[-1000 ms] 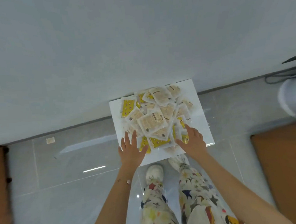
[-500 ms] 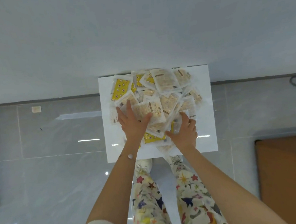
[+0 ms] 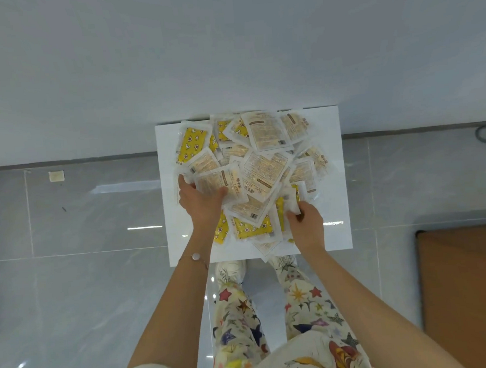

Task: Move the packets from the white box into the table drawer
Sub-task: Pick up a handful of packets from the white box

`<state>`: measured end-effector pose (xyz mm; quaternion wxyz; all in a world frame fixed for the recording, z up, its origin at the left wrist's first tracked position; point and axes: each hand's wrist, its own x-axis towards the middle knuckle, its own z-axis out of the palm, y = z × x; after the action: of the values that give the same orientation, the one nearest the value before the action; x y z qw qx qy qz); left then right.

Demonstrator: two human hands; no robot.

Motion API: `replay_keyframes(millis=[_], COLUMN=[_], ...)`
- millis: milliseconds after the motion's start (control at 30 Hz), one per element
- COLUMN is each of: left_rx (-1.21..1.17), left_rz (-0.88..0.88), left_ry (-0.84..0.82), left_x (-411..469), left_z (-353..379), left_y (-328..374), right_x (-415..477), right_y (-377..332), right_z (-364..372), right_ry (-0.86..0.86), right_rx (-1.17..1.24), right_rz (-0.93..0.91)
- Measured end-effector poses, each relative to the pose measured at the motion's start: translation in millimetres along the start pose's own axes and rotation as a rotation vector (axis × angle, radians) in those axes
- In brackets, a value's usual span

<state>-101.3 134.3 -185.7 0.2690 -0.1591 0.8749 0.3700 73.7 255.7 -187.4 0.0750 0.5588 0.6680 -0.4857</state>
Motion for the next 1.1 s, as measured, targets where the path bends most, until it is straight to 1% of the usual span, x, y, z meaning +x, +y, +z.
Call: replay_keyframes(millis=[100, 167, 233, 333, 433, 600, 733, 867, 1000, 1100], left_rx=[0.04, 0.016, 0.035, 0.098, -0.013, -0.243, -0.315, -0.4, -0.5, -0.604], left_rz=[-0.027, -0.033, 0.0, 0.06, 0.053, 0.001, -0.008, -0.002, -0.069, -0.08], left_ry=[-0.03, -0.056, -0.066, -0.089, -0.138, -0.205, -0.194, -0.199, -0.123, -0.104], left_x=[1.5, 2.0, 6.2, 4.7, -5.5, -14.2, -24.2, -39.4, -64.0, -86.6], left_z=[-2.6, -5.0, -6.3, -7.2, -10.2, -17.6, -32.6, -54.6, -82.7, -105.6], left_y=[3.6, 3.1, -5.1, -10.0, -1.0, -2.5, -8.0, -14.2, -16.9, -23.1], right_x=[-1.1, -0.3, -0.4, -1.3, -1.4, 1.4, -0.6, -12.1, -38.0, -56.8], right_y=[-2.7, -3.9, -4.7, -4.4, -6.2, -6.6, -13.7, -29.7, -55.9, -76.3], right_z=[-7.3, -12.2, -14.9, -15.3, -15.3, -26.2, -45.5, -65.5, -82.8, -90.9], right_ry=[0.068, 0.109, 0.13, 0.148, 0.152, 0.271, 0.241, 0.208, 0.159, 0.057], right_rx=[0.062, 0.136, 0.171, 0.192, 0.297, 0.354, 0.362, 0.256, 0.268, 0.308], right_rz=[0.033, 0.088, 0.126, 0.134, 0.148, 0.197, 0.183, 0.138, 0.063, 0.073])
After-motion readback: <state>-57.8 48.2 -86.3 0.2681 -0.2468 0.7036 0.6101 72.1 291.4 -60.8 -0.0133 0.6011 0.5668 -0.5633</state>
